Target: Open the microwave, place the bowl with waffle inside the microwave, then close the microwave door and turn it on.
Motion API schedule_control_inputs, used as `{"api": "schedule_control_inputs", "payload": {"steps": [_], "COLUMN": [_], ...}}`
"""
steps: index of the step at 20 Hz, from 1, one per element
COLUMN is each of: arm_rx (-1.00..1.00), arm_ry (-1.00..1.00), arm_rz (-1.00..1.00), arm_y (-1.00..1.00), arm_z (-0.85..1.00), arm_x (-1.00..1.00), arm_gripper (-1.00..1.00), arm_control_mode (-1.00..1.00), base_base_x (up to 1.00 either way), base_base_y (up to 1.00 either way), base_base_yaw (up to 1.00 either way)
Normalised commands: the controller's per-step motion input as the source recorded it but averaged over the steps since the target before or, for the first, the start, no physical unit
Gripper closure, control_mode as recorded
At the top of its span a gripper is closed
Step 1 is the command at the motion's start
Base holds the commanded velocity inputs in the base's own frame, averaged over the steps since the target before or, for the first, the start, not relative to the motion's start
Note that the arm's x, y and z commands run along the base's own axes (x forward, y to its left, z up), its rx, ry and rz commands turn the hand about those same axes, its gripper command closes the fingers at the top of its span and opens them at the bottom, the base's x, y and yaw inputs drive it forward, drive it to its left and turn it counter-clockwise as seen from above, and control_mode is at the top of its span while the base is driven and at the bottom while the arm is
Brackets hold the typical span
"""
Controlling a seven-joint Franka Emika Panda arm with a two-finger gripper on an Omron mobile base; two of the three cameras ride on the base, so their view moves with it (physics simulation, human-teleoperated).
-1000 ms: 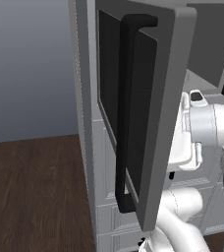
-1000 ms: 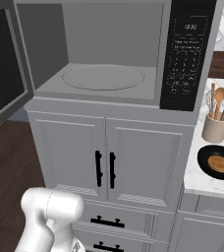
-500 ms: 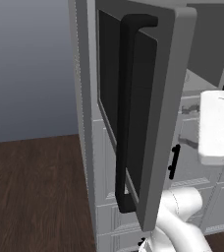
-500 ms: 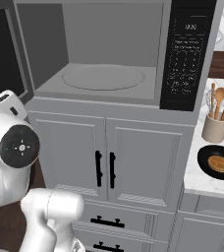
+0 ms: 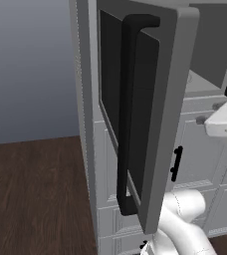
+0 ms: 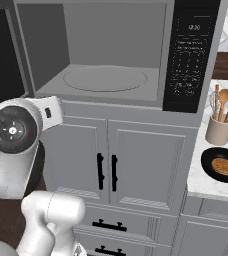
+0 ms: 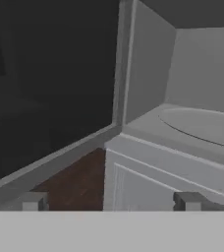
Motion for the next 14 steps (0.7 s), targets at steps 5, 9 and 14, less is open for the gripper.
{"api": "schedule_control_inputs", "payload": {"steps": [5,9,14], "arm_rx": [-0.3,-0.05,0.14], "arm_ry": [0.62,0.4,0.09], "arm_rz": [-0.45,-0.37,-0.42], "arm_y": [-0.06,-0.78,-1.0], "arm_z": [0.0,-0.21,-0.61], "arm_x": [0.67,0.14,0.08], "arm_gripper": [-1.0,-1.0,-1.0], "arm_control_mode": [-1.0,-1.0,-1.0], "base_base_x": [0.0,0.0,0.0], "base_base_y": [0.0,0.0,0.0], "base_base_yaw": [0.0,0.0,0.0]}}
